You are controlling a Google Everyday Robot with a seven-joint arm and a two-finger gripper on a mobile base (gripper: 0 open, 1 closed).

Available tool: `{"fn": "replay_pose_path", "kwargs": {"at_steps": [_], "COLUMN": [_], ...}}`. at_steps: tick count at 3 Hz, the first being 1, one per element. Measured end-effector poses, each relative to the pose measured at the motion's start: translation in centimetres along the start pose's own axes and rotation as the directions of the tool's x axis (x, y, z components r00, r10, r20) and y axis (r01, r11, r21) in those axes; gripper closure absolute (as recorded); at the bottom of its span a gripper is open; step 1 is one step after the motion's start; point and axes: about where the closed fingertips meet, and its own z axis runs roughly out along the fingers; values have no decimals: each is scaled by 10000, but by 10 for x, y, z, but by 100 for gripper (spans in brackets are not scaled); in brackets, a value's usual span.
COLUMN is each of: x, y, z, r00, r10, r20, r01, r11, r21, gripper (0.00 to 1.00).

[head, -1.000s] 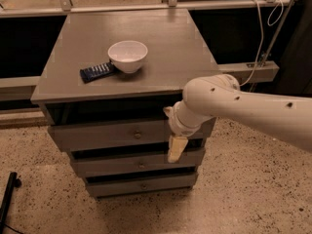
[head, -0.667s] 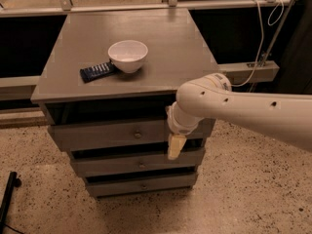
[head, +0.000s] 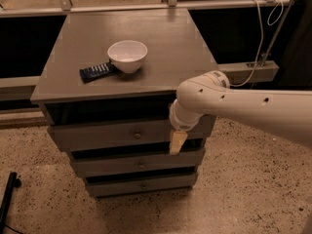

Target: Open top drawer

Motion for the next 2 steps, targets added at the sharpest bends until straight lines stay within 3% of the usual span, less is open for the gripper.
{"fn": "replay_pose_path", "kwargs": {"at_steps": [2], "x": [-7], "y": [0], "z": [7], "r00": [9993], "r10": [-102], "r20": [368], "r01": [112], "r11": [9996], "r21": [-272], "gripper": [23]}}
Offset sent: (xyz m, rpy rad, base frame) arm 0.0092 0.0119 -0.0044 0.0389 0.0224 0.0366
